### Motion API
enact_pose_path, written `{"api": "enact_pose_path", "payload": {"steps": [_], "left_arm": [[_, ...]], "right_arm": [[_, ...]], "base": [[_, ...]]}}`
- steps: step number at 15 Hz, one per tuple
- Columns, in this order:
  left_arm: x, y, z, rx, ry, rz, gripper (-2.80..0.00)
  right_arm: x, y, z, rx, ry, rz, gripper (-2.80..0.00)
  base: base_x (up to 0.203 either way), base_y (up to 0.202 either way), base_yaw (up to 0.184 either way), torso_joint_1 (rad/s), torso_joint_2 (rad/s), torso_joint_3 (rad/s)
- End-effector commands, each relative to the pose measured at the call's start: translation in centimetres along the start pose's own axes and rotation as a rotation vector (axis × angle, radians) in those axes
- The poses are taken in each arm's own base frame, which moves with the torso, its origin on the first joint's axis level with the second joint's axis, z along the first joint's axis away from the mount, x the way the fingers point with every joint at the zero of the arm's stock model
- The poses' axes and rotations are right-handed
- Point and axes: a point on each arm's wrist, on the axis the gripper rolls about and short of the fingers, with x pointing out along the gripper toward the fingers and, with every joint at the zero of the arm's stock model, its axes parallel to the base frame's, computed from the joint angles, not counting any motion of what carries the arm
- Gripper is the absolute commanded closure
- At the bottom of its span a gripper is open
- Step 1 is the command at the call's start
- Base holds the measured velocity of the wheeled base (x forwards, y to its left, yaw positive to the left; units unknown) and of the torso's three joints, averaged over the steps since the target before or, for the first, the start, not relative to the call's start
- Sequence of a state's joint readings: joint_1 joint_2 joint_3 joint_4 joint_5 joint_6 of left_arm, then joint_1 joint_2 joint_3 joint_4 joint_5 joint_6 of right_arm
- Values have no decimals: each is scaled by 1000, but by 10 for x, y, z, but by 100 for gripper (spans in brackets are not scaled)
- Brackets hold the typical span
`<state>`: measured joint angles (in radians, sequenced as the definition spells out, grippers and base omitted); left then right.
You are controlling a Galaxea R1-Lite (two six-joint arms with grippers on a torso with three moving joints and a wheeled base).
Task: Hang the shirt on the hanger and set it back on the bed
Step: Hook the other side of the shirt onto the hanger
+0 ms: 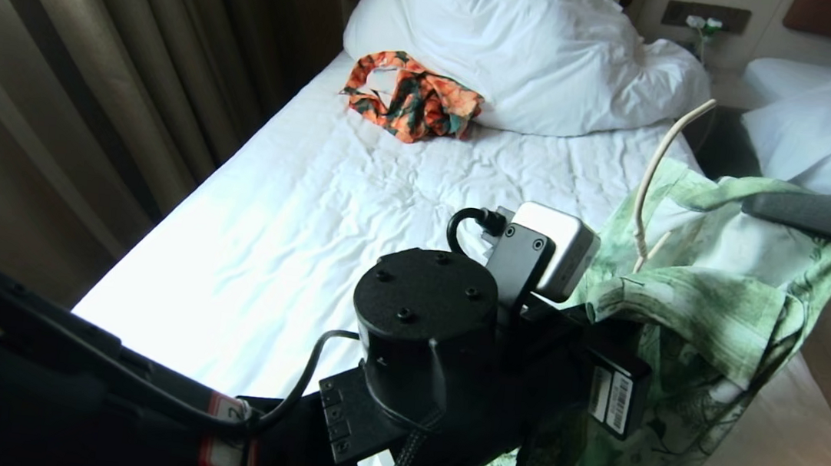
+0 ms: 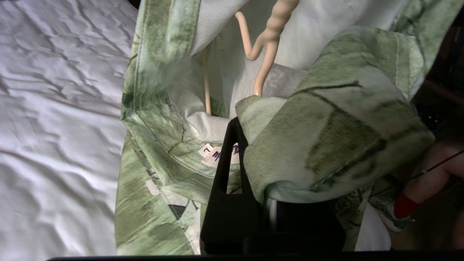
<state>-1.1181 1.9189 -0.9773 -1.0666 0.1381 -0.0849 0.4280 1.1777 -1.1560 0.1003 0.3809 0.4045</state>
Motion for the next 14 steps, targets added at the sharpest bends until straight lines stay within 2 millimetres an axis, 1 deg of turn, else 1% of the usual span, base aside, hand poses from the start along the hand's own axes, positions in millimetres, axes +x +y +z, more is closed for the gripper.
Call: {"api": "enact_pose_path", "payload": {"steps": [1,3,5,8,12,13,14], "left_arm": [[3,0,3,-3,-19,3,0],[2,-2,22,-5,-78,3,0],[0,-3,34,0,-112,3,0],[-4,-4,46,-1,-147,12,0],[-14,-6,60,-1,-183,14,0],[-15,-6,62,-3,-188,20,0],[-16,-7,64,-6,-196,24,0]], "right_arm": [[-17,15,-5,-8,19,59,0],[-22,23,-11,-5,56,106,0],[-24,26,-17,7,114,119,0],[-25,25,-25,25,185,101,0],[-28,26,-25,19,178,96,0],[-29,26,-25,18,176,98,-135],[-33,27,-24,14,166,103,-280]], "base": [[0,0,0,0,0,0],[0,0,0,0,0,0],[0,0,0,0,0,0],[0,0,0,0,0,0],[0,0,0,0,0,0],[0,0,0,0,0,0],[0,0,0,0,0,0]]}}
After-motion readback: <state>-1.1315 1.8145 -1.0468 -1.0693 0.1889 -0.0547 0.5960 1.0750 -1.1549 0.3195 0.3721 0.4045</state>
